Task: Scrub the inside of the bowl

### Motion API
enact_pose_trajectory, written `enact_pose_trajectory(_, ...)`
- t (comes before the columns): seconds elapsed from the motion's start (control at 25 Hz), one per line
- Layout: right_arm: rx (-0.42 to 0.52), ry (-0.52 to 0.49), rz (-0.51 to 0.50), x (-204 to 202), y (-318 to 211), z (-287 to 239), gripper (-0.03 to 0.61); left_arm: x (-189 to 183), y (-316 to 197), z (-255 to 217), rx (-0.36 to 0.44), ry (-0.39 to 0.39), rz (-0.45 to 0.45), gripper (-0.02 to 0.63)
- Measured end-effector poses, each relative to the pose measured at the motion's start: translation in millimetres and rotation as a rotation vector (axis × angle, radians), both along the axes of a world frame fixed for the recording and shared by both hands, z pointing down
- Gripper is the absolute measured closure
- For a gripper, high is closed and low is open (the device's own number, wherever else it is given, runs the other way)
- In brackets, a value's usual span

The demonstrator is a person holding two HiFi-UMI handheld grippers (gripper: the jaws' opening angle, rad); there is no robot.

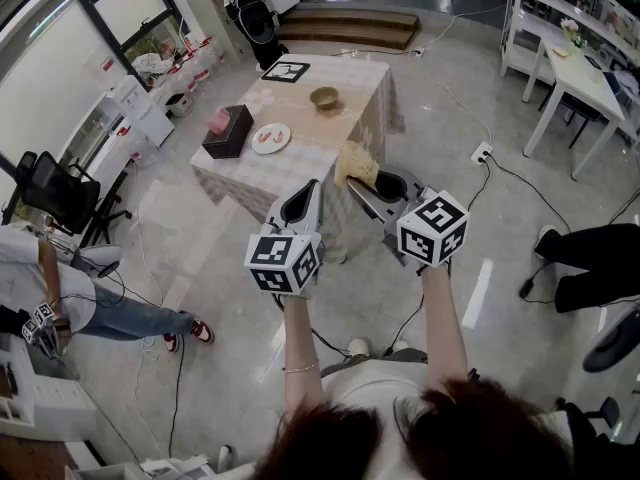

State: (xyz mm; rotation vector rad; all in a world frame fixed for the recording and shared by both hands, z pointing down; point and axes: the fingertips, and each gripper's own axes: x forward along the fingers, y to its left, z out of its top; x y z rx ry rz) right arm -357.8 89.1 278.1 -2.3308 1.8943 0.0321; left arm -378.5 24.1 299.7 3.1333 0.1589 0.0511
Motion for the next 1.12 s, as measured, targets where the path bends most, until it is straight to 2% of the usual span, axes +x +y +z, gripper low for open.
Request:
enact_pose_trajectory(0.36,0.001,-0.016,0.022,2.7,12.7,1.0,0.483,0.1,12.0,0.8,-0.01,0.005,0.003,0.603)
enact_pose_trajectory(0.64,-0.005,-0.048,0.055,9.9,43.1,8.8,0.483,-0.3,27.6,5.9,-0.047,0.019,-0.033,0.603)
enact_pose_trajectory(0.84,-0.008,-0.063,0.053,8.5,60.0,15.6,0.483,-9.5,50.7,11.0,-0.054,0.019,-0.045,0.603)
enact_pose_trajectory(1.12,0.017,-0.093,0.019,16.5,50.0,19.7,0.483,-6.4,40.2,14.4,-0.071,0.026,-0.078,0.603)
